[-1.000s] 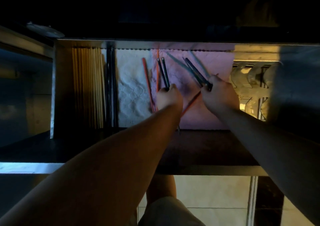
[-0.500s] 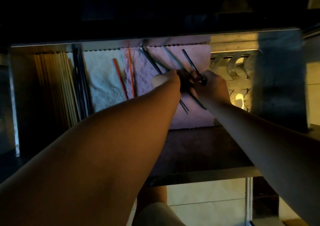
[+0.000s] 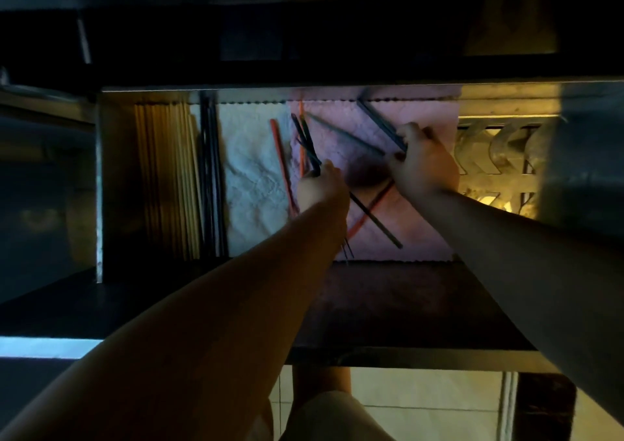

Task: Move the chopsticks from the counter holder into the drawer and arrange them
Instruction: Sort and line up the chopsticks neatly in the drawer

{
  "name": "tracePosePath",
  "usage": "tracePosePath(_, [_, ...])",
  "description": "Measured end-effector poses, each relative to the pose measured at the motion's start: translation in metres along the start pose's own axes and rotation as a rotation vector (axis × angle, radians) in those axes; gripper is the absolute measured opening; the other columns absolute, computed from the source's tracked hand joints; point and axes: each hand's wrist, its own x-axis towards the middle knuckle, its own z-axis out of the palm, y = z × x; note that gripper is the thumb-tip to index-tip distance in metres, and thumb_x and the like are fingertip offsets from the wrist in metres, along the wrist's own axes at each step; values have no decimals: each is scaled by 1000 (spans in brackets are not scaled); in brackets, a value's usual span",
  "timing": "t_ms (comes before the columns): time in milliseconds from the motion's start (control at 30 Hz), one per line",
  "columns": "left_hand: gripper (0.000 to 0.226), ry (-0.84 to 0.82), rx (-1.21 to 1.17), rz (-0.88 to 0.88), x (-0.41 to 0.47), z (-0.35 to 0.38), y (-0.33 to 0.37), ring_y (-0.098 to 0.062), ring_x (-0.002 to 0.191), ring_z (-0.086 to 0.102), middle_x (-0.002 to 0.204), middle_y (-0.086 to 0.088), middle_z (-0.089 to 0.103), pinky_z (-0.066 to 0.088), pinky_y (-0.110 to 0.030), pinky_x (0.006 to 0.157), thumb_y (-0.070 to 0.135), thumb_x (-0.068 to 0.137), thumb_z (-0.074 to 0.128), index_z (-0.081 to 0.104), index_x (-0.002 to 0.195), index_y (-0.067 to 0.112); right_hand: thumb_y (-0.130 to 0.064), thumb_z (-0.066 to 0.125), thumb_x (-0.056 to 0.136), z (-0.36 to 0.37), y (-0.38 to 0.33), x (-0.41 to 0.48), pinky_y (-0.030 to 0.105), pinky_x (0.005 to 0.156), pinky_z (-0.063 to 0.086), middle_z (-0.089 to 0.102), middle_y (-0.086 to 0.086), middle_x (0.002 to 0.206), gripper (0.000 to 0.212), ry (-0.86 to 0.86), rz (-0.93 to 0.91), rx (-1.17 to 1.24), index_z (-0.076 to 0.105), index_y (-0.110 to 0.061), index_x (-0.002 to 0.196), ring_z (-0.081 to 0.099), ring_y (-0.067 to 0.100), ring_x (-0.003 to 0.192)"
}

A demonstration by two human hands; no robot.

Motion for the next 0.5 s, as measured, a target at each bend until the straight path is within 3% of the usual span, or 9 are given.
tracePosePath(167, [42,-22,-18,12,4,-2,-11,-34,87,68,99,-16,70,55,-35,73,36,100,40,65,114,5,-36,52,90,-2,-5,5,36,75,44,59,14,112,30,-47,23,-48,59,-17,113,59,34,99])
tracePosePath(200, [43,-62,-66,-29,3,0,-12,-32,82,69,97,-15,69,57,-38,76,36,101,38,61,117,4,-39,55,89,-3,-4,4,37,75,45,59,13,112,32,-66,19,-59,59,-18,113,60,33,99])
tracePosePath(267, [40,-135,-177,-138,-3,3,-12,-19,58,67,83,-8,65,57,-31,60,39,103,35,56,117,7,-43,60,86,-3,-2,2,36,73,45,58,11,111,36,-92,-6,-89,60,-19,112,59,32,97])
tracePosePath(333, [39,-128,-199,-167,-6,6,-11,-14,47,61,73,-5,61,51,-24,49,40,102,36,56,112,8,-43,61,85,-5,0,-1,31,66,39,57,9,109,34,-91,-2,-89,61,-20,109,59,29,93])
tracePosePath(367, [38,-114,-205,-158,-6,9,-11,-16,51,62,72,-6,61,50,-26,51,38,102,39,58,111,7,-44,60,85,-7,0,-2,29,65,35,58,9,107,33,-70,4,-81,61,-19,107,58,27,90])
tracePosePath(400, [37,-97,-204,-142,-4,12,-12,-11,55,39,74,-8,62,49,-29,56,37,101,42,59,110,6,-44,59,85,-10,0,-4,28,64,32,60,8,104,33,-56,6,-78,61,-19,107,58,25,86])
tracePosePath(433, [34,-94,-194,-136,-4,15,-11,-22,86,64,77,-9,62,48,-33,59,35,100,45,61,106,6,-43,57,86,-13,0,-7,26,61,30,61,7,99,33,-41,-4,-78,60,-18,107,55,22,80])
tracePosePath(467, [28,-98,-195,-139,-4,20,-11,-18,56,54,77,-9,60,44,-32,55,32,99,48,62,99,8,-41,55,87,-17,1,-10,23,56,27,62,6,92,32,-38,-13,-82,57,-17,109,51,20,73])
tracePosePath(500, [22,-108,-192,-154,-4,22,-11,-16,51,47,75,-7,58,38,-30,51,28,98,51,62,91,10,-40,52,89,-20,2,-14,22,51,23,59,5,84,32,-39,-23,-87,55,-18,111,47,18,68])
